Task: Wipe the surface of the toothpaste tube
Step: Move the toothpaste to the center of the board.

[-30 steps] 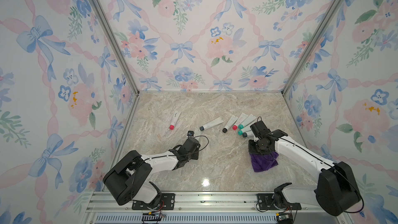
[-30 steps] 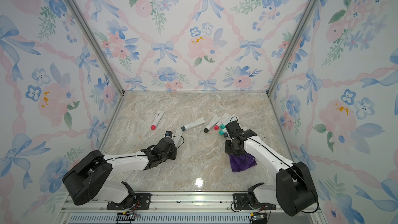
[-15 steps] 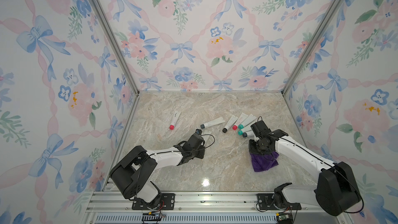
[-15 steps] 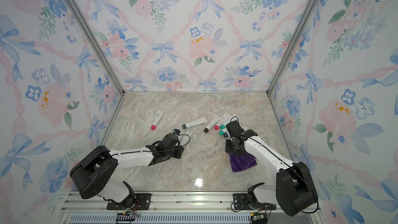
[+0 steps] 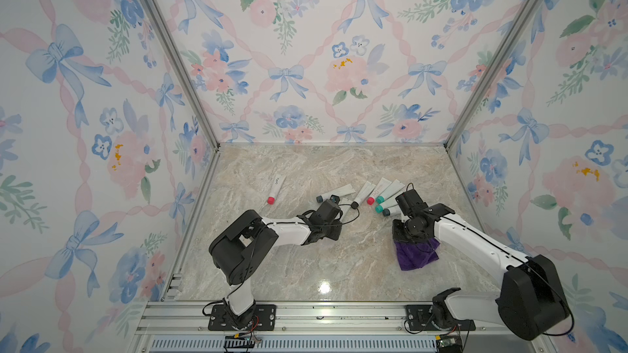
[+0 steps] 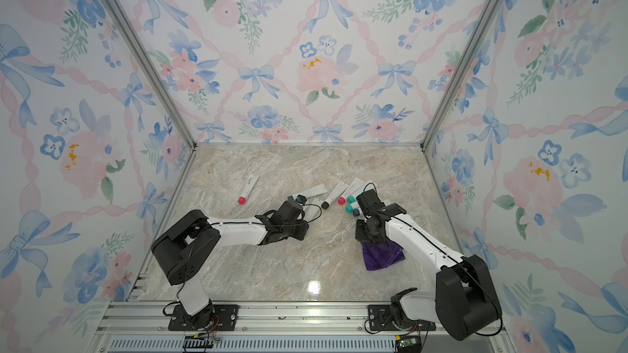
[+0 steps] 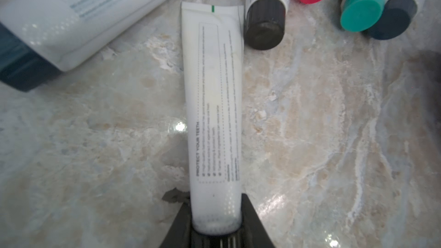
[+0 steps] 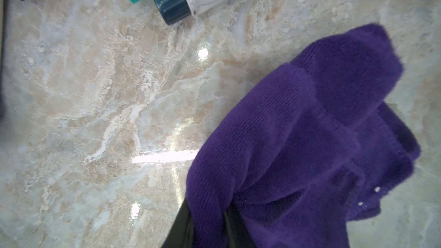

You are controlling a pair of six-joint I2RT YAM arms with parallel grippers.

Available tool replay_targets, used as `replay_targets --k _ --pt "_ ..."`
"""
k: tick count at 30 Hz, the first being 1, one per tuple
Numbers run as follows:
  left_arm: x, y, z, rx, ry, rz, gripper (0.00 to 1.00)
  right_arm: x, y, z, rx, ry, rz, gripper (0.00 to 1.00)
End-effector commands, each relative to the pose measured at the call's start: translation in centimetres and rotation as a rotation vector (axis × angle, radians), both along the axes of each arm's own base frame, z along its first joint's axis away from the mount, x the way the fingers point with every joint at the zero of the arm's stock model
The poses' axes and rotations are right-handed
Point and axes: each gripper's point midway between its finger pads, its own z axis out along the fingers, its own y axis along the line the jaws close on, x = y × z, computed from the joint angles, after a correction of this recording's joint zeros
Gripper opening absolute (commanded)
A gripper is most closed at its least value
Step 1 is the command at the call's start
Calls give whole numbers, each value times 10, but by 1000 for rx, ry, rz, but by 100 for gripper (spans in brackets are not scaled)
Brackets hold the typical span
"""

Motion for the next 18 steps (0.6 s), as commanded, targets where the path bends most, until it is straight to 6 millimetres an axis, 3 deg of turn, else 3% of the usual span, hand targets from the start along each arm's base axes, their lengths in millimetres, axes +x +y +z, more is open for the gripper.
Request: replay_targets --k 1,9,14,18 --pt "4 -2 -20 68 28 -22 29 4 2 7 16 -22 8 20" --pt "36 -16 -34 124 7 -15 28 4 2 8 13 -23 14 20" --pt "51 -19 -31 134 -8 -2 29 5 2 7 9 -19 13 20" --pt "54 -17 -18 122 -26 8 41 5 2 7 8 -18 16 20"
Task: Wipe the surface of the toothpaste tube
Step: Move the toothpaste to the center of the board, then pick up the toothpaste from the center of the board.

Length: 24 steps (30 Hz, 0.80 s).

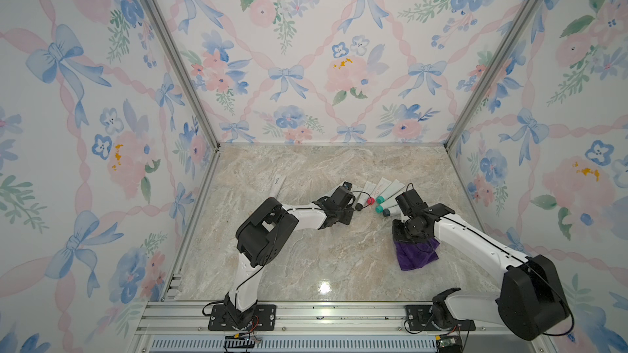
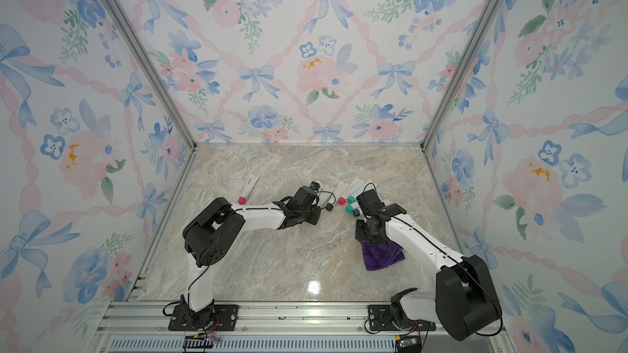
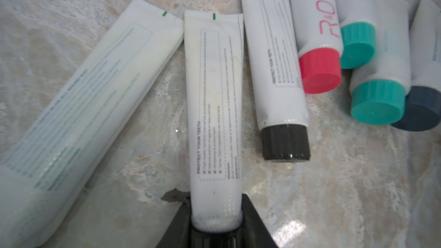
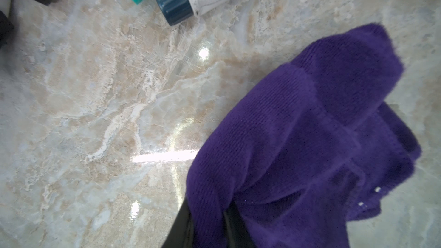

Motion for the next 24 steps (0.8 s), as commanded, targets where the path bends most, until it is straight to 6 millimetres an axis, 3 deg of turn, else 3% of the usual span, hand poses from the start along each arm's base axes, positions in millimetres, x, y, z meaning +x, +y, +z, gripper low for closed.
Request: replay_targets --k 1,5,11,14,18,24 --pt "-7 21 -14 85 50 16 46 5 2 7 7 -18 10 20" --pt "-7 23 12 47 15 26 62 5 2 7 7 -17 11 20" --pt "-9 32 71 -49 -59 59 68 4 1 7 6 -17 15 20" --pt "-10 49 99 -78 -108 99 71 3 1 7 6 -17 17 20" --pt "-2 100 122 -94 -146 233 75 3 2 10 11 -25 19 20" --pt "16 198 125 -103 -149 514 78 1 4 10 22 -25 20 20"
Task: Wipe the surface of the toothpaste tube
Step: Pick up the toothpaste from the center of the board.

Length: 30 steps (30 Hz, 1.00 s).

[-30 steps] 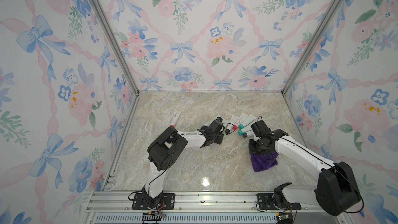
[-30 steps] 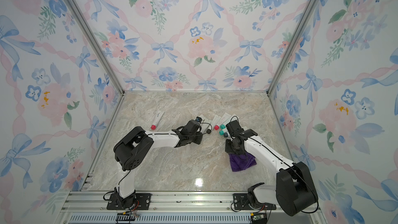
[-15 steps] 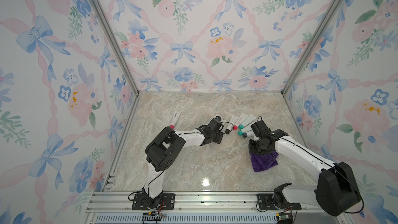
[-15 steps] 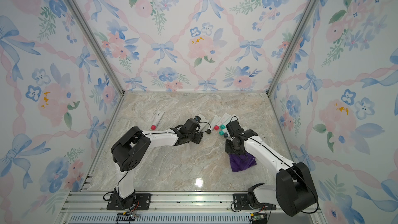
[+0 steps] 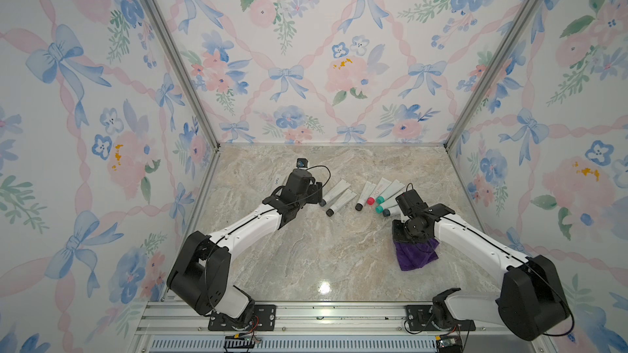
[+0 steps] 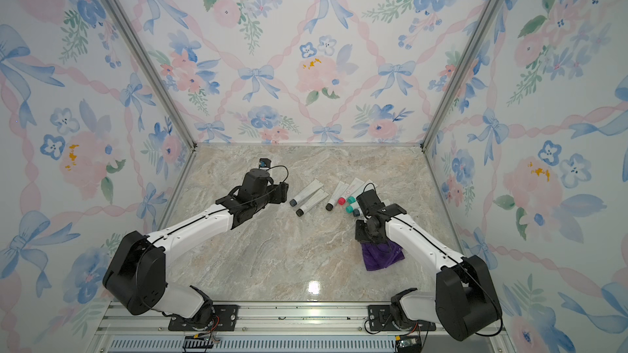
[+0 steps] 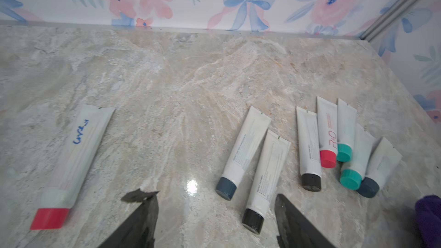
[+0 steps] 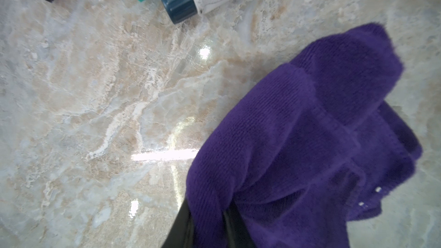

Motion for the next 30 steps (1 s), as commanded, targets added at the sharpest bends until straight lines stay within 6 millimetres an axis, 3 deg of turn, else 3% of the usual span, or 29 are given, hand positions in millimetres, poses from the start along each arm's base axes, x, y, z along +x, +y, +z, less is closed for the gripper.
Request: replay_targets --k 1,6,15,30 --pt "-2 50 -22 11 70 161 78 1 3 9 17 -25 8 20" --pt "6 105 -41 7 110 322 79 -3 1 8 12 -27 9 20" --pt "17 158 -58 -34 161 461 79 -4 1 8 14 -21 15 20" --pt "47 153 -103 -39 266 437 79 -4 1 8 14 -21 20 20"
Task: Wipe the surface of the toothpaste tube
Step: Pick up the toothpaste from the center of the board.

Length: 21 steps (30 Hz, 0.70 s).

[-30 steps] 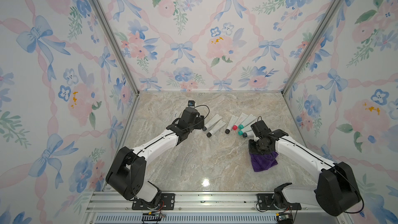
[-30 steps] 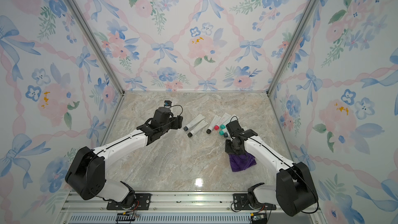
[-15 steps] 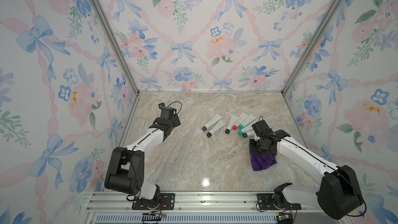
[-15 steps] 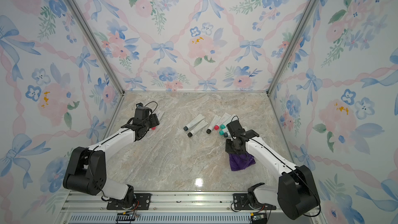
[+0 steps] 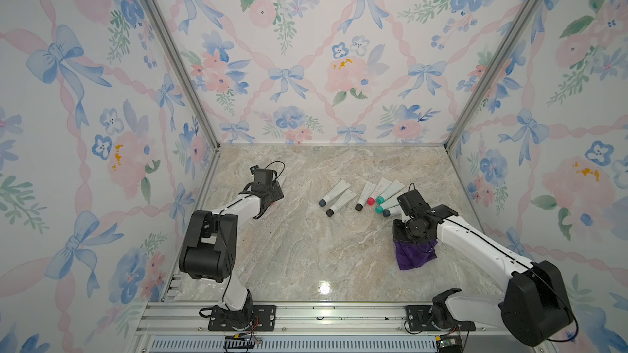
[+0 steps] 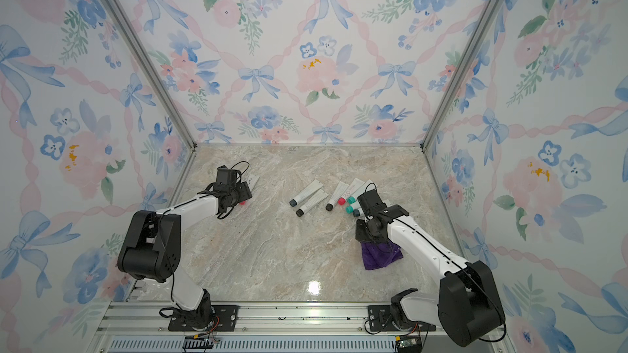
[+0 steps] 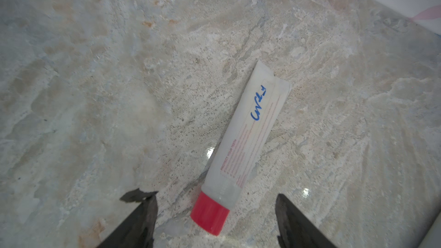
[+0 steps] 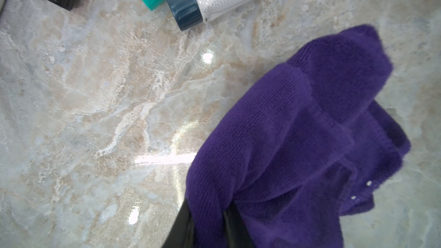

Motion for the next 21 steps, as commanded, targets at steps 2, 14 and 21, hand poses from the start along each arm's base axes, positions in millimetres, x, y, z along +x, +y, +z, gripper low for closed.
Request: replay_targets --k 2,14,21 --pt "16 -5 -6 -28 9 -8 78 -5 0 1 0 4 15 20" --pt "21 -20 -42 -47 90 -63 74 -4 0 3 5 -2 17 20" --pt "15 -32 -53 -40 120 -103 55 -3 0 4 15 -9 18 20"
